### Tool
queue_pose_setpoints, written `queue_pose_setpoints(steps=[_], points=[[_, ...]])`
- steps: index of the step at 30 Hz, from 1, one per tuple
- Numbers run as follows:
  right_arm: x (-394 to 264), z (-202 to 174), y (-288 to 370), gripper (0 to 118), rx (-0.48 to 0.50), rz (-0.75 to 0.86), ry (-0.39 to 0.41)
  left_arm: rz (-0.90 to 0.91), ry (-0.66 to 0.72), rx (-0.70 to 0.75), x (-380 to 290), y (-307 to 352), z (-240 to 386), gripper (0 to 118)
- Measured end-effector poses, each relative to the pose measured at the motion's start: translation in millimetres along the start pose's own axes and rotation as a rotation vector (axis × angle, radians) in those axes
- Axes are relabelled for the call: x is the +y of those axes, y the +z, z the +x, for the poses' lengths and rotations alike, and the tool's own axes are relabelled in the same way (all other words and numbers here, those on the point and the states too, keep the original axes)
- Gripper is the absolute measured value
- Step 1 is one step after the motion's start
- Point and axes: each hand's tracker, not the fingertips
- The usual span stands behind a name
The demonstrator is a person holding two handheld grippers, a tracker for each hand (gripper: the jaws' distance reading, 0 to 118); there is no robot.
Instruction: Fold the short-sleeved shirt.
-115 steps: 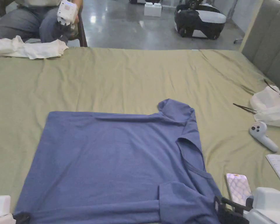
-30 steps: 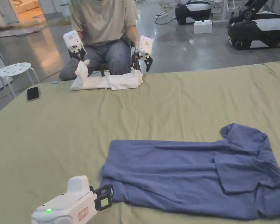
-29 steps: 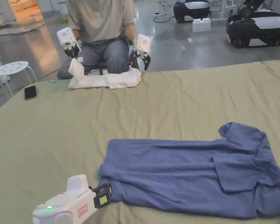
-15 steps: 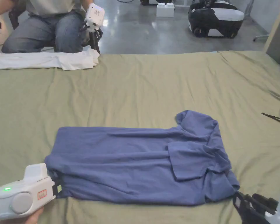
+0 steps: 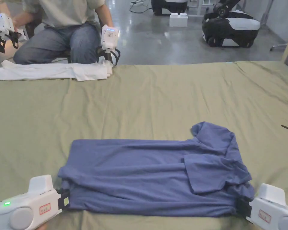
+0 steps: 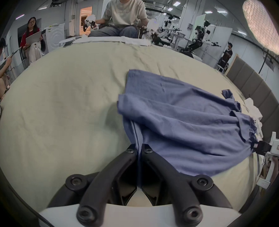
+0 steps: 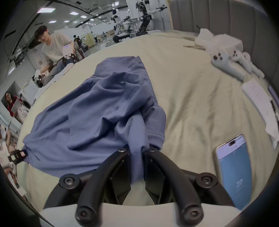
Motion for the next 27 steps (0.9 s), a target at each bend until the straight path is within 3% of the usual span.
queue_pose_setpoints(steps=[10,17,18,20,21,23,27], points=[[-58.9,20.5,91.8,10,0.001,-0.058,0.057,-0.059,-0.020,-0.046,-91.1,116.6,-21.6,0],[-93.9,27.5,127.2,12,-0.007,-0.098,0.108,-0.050,-0.038,-0.036,-130.3,146.0,-21.9,2],[-95.0,27.3,126.8,16,-0.009,-0.099,0.109,-0.018,-0.035,-0.034,-131.8,147.3,-22.9,17],[-94.0,26.5,126.6,45,-0.047,-0.103,0.123,-0.043,-0.040,-0.018,-127.7,148.1,-23.9,75],[-94.2,28.0,130.1,53,-0.054,-0.071,0.129,-0.021,-0.036,-0.003,-127.4,152.6,-24.1,91],[-88.9,30.6,140.6,56,-0.030,-0.012,0.101,0.081,-0.052,0.017,-122.9,168.5,-20.2,94],[-71.5,24.2,170.2,64,0.134,0.170,0.027,0.355,-0.090,0.035,-110.5,217.1,7.1,94]])
